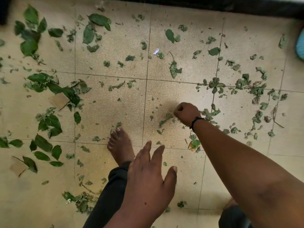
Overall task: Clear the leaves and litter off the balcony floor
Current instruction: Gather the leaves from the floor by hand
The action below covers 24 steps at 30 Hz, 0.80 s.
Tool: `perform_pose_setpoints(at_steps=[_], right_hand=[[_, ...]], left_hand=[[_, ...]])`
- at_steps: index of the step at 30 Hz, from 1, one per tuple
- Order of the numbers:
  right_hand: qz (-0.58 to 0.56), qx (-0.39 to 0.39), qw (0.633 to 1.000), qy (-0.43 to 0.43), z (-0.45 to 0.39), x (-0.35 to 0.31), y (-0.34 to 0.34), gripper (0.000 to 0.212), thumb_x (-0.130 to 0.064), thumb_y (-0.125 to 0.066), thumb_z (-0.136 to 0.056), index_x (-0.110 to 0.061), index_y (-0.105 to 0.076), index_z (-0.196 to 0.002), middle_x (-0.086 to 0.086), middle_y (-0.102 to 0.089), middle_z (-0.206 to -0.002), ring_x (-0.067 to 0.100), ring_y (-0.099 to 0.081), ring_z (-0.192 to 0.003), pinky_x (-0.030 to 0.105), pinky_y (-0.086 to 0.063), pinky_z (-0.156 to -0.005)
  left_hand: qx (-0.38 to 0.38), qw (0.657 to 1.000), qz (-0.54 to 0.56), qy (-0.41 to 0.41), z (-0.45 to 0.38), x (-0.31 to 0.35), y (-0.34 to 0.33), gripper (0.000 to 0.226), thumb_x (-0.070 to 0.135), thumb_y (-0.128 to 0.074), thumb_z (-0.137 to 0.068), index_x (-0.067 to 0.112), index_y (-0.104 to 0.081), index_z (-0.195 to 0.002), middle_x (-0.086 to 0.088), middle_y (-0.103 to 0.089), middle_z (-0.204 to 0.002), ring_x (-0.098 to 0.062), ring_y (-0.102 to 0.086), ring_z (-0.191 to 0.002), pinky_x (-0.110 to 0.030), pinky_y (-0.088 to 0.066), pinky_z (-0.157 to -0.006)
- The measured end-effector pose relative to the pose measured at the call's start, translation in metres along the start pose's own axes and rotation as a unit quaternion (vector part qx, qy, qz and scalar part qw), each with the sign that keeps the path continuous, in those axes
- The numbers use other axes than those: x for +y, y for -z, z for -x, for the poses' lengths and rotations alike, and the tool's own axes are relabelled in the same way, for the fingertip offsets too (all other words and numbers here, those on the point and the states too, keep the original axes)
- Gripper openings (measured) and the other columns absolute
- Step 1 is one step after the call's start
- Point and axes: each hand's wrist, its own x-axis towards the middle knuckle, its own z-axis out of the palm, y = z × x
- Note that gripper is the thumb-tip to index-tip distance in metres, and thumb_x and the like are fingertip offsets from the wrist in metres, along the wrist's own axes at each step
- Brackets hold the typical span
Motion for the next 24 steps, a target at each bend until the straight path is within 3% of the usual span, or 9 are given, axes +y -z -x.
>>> perform_pose_setpoints(at_steps=[3, 6, 9, 12, 14, 16, 18, 20, 24], right_hand=[[-0.032, -0.031, 0.999, 0.016, 0.026, -0.014, -0.001, 0.027, -0.024, -0.063, -0.089, -0.024, -0.052, -0.064, -0.002, -0.058, -0.073, 0.024, -0.058, -0.080, 0.031, -0.046, -0.071], [-0.131, -0.019, 0.991, 0.019, 0.050, -0.027, 0.003, 0.011, -0.017, -0.063, -0.088, -0.011, -0.064, -0.079, 0.003, -0.064, -0.079, 0.019, -0.058, -0.074, 0.027, -0.044, -0.064], [-0.226, -0.063, 0.972, 0.026, 0.082, -0.049, 0.018, 0.006, -0.011, -0.064, -0.091, -0.007, -0.068, -0.089, 0.001, -0.065, -0.076, 0.009, -0.057, -0.063, 0.018, -0.045, -0.052], [-0.300, -0.156, 0.941, 0.033, 0.116, -0.070, 0.038, 0.003, -0.008, -0.066, -0.091, -0.006, -0.068, -0.091, 0.000, -0.063, -0.068, 0.003, -0.054, -0.048, 0.017, -0.045, -0.050], [-0.322, -0.217, 0.920, 0.039, 0.136, -0.081, 0.047, 0.003, -0.010, -0.067, -0.091, -0.008, -0.068, -0.092, -0.001, -0.064, -0.065, 0.007, -0.055, -0.048, 0.023, -0.048, -0.055], [-0.312, -0.263, 0.912, 0.041, 0.153, -0.091, 0.051, 0.005, -0.013, -0.067, -0.091, -0.009, -0.068, -0.094, 0.001, -0.066, -0.069, 0.012, -0.058, -0.051, 0.026, -0.051, -0.059], [-0.287, -0.282, 0.914, 0.046, 0.166, -0.102, 0.049, 0.007, -0.010, -0.064, -0.092, -0.007, -0.068, -0.097, 0.002, -0.069, -0.072, 0.013, -0.061, -0.054, 0.025, -0.054, -0.059], [-0.268, -0.279, 0.921, 0.048, 0.176, -0.117, 0.042, 0.007, -0.005, -0.062, -0.092, -0.006, -0.068, -0.096, 0.001, -0.068, -0.070, 0.014, -0.062, -0.055, 0.026, -0.056, -0.058], [-0.212, -0.249, 0.943, 0.066, 0.190, -0.148, 0.025, 0.016, -0.003, -0.063, -0.090, -0.015, -0.067, -0.080, -0.002, -0.061, -0.066, 0.009, -0.052, -0.055, 0.020, -0.045, -0.053]], left_hand=[[0.033, 0.999, 0.022, 0.004, 0.000, 0.004, -0.013, 0.062, 0.057, -0.033, -0.099, 0.041, -0.008, -0.154, 0.012, 0.010, -0.163, -0.012, 0.005, -0.150, -0.040, -0.008, -0.120], [0.078, 0.994, 0.071, 0.031, -0.002, 0.010, -0.021, 0.065, 0.054, -0.036, -0.100, 0.035, -0.007, -0.155, 0.008, 0.006, -0.164, -0.015, 0.000, -0.151, -0.039, -0.012, -0.120], [0.133, 0.972, 0.183, 0.064, -0.004, 0.018, -0.022, 0.071, 0.051, -0.044, -0.098, 0.032, -0.006, -0.156, 0.008, 0.001, -0.164, -0.016, -0.003, -0.151, -0.042, -0.016, -0.121], [0.217, 0.880, 0.409, 0.107, -0.006, 0.027, -0.008, 0.073, 0.042, -0.057, -0.096, 0.031, -0.016, -0.156, 0.007, -0.010, -0.164, -0.015, -0.013, -0.149, -0.034, -0.020, -0.117], [0.215, 0.794, 0.551, 0.139, -0.007, 0.024, 0.001, 0.071, 0.037, -0.059, -0.096, 0.028, -0.022, -0.155, 0.002, -0.023, -0.161, -0.018, -0.026, -0.144, -0.025, -0.025, -0.103], [0.170, 0.713, 0.666, 0.138, -0.004, 0.018, 0.003, 0.064, 0.036, -0.061, -0.095, 0.025, -0.033, -0.152, -0.002, -0.041, -0.152, -0.019, -0.044, -0.132, -0.029, -0.032, -0.096], [0.128, 0.649, 0.741, 0.118, -0.006, 0.008, -0.001, 0.042, 0.030, -0.062, -0.093, 0.020, -0.057, -0.134, -0.005, -0.064, -0.131, -0.016, -0.064, -0.111, -0.030, -0.042, -0.088], [0.106, 0.591, 0.794, 0.095, -0.002, -0.004, 0.005, 0.022, 0.019, -0.058, -0.095, 0.017, -0.068, -0.115, -0.008, -0.073, -0.112, -0.018, -0.072, -0.096, -0.032, -0.051, -0.085], [0.100, 0.522, 0.845, 0.064, -0.005, -0.029, 0.030, 0.027, 0.008, -0.045, -0.101, 0.022, -0.063, -0.115, -0.008, -0.064, -0.127, -0.018, -0.062, -0.097, -0.033, -0.049, -0.083]])
